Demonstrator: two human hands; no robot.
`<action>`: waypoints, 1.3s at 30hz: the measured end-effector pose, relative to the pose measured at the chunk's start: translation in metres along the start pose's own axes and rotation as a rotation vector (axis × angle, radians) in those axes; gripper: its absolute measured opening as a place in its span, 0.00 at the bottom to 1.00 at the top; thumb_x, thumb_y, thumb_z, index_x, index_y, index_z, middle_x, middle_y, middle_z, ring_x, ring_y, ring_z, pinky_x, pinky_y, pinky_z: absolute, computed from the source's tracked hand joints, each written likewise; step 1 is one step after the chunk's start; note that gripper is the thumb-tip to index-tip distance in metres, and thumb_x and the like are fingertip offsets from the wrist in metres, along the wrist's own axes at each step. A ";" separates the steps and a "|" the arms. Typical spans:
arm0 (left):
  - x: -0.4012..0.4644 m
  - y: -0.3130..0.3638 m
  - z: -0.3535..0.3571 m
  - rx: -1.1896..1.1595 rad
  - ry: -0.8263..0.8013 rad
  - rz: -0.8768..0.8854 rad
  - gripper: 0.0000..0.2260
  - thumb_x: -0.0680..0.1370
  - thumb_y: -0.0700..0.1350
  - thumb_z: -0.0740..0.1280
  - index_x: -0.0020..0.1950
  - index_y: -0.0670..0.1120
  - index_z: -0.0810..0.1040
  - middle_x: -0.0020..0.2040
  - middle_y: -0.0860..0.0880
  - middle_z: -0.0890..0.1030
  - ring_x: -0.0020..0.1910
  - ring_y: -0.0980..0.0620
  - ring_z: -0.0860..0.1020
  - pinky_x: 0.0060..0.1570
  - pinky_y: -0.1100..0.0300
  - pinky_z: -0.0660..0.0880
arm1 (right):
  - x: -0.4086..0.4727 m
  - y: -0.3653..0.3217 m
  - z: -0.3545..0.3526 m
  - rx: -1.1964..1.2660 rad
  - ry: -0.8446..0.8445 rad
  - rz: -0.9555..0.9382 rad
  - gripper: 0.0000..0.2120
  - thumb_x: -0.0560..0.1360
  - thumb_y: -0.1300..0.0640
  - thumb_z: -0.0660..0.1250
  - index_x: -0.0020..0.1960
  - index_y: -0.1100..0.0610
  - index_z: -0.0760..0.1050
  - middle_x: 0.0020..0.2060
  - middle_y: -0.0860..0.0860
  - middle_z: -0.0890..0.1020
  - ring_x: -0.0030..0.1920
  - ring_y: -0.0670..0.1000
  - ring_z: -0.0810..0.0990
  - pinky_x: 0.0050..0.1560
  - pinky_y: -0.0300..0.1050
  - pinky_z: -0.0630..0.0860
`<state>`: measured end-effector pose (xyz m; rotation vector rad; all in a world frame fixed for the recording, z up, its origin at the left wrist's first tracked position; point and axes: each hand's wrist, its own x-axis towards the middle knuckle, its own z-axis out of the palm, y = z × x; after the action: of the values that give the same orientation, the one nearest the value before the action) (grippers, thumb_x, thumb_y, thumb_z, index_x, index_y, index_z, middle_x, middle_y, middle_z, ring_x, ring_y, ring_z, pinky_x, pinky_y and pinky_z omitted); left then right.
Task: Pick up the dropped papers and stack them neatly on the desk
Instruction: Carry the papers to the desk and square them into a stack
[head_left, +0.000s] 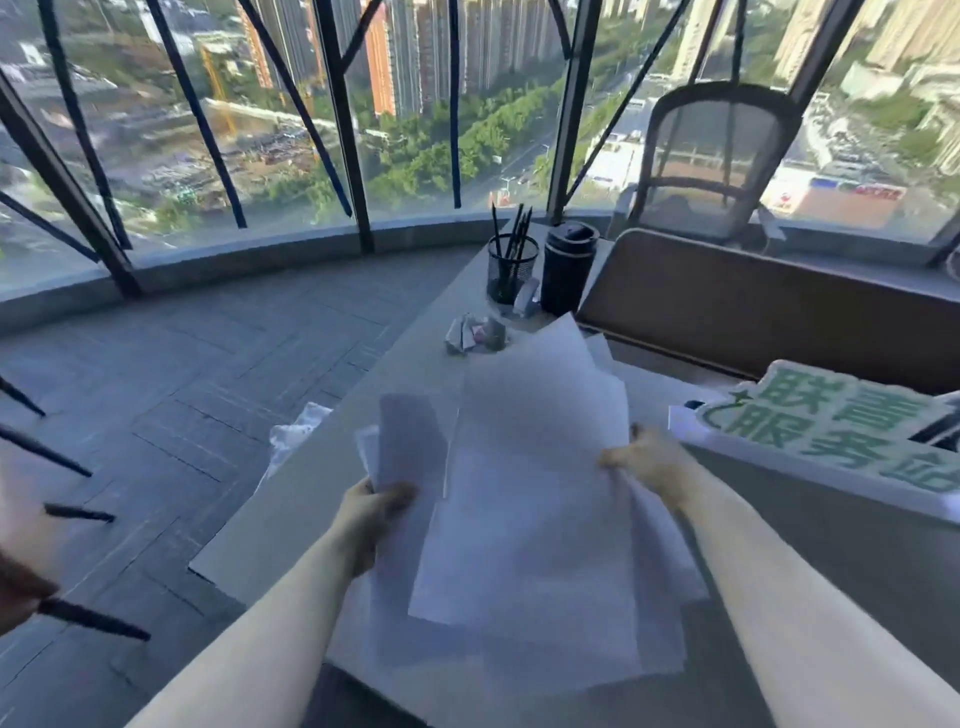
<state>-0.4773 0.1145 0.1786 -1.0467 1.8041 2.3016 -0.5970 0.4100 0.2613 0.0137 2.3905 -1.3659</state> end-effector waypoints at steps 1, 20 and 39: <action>0.010 -0.007 0.007 0.008 -0.040 -0.018 0.09 0.71 0.36 0.70 0.50 0.39 0.79 0.32 0.42 0.80 0.24 0.47 0.77 0.25 0.57 0.76 | 0.007 0.022 0.013 0.038 -0.010 0.055 0.13 0.67 0.71 0.71 0.47 0.58 0.81 0.48 0.59 0.85 0.46 0.57 0.83 0.53 0.53 0.79; 0.118 -0.038 0.028 0.113 -0.450 -0.270 0.10 0.74 0.41 0.70 0.54 0.43 0.81 0.43 0.44 0.86 0.37 0.46 0.85 0.37 0.54 0.81 | 0.077 0.112 0.085 0.467 0.039 0.284 0.17 0.69 0.77 0.67 0.53 0.60 0.79 0.52 0.61 0.84 0.45 0.59 0.83 0.49 0.55 0.81; 0.135 -0.034 0.041 0.558 -0.117 0.077 0.03 0.71 0.39 0.67 0.38 0.46 0.79 0.36 0.48 0.80 0.34 0.51 0.76 0.30 0.60 0.71 | 0.073 0.098 0.014 -0.076 0.033 0.298 0.12 0.69 0.70 0.65 0.48 0.58 0.81 0.46 0.56 0.85 0.47 0.58 0.83 0.49 0.51 0.79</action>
<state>-0.5867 0.1119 0.0838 -0.7427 2.2640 1.6722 -0.6405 0.4365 0.1497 0.3597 2.3498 -1.1439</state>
